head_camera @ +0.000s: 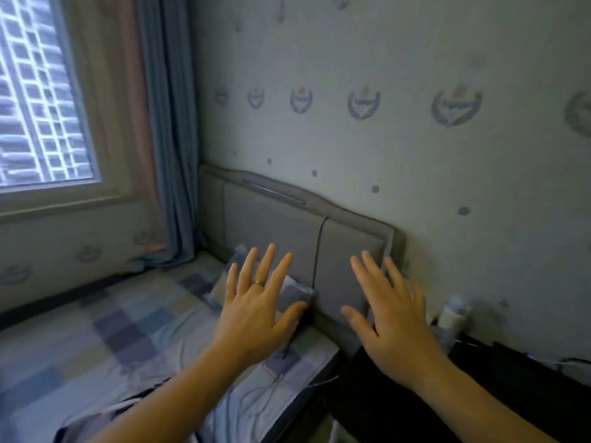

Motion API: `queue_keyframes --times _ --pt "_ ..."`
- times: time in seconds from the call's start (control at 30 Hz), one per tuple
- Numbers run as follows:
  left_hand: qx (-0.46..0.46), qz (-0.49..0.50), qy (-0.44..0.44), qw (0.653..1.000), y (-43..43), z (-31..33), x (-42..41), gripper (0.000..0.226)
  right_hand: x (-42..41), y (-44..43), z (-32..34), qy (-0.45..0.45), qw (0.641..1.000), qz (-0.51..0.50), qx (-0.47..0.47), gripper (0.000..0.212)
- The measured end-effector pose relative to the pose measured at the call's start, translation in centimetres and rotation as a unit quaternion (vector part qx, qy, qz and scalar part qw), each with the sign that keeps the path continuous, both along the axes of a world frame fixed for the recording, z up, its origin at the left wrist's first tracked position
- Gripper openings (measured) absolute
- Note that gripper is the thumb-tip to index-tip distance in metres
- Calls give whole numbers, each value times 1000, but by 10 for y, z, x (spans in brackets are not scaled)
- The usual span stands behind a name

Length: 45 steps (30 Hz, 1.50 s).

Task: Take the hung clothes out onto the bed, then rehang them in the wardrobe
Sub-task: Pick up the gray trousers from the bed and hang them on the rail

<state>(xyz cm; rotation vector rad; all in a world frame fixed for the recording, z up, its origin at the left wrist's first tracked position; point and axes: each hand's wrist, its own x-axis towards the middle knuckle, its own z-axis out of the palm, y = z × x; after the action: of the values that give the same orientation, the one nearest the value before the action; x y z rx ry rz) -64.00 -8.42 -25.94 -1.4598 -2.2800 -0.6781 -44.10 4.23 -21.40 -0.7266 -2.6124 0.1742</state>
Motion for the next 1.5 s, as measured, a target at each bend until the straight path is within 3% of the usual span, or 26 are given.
queue_keyframes --times 0.3,0.67,0.8,1.13,1.33,1.5 --pt "-94 226 -148 958 -119 -148 -102 80 -189 -54 -137 -70 971 183 -134 68" --pt "-163 428 -299 837 -179 -222 -205 99 -381 -54 -233 -196 906 307 -214 63" --pt "-156 468 -346 798 -186 -243 -235 95 -430 -58 -262 -251 882 325 -232 66" --pt "-150 477 -443 744 -225 -352 -336 65 -511 -85 -371 -350 866 270 -233 66" --pt "-179 452 -496 720 -253 -480 -401 66 -543 -98 -491 -391 862 162 -279 65" --pt "-204 430 -495 727 -266 -589 -462 67 -566 -106 -610 -372 852 79 -360 70"
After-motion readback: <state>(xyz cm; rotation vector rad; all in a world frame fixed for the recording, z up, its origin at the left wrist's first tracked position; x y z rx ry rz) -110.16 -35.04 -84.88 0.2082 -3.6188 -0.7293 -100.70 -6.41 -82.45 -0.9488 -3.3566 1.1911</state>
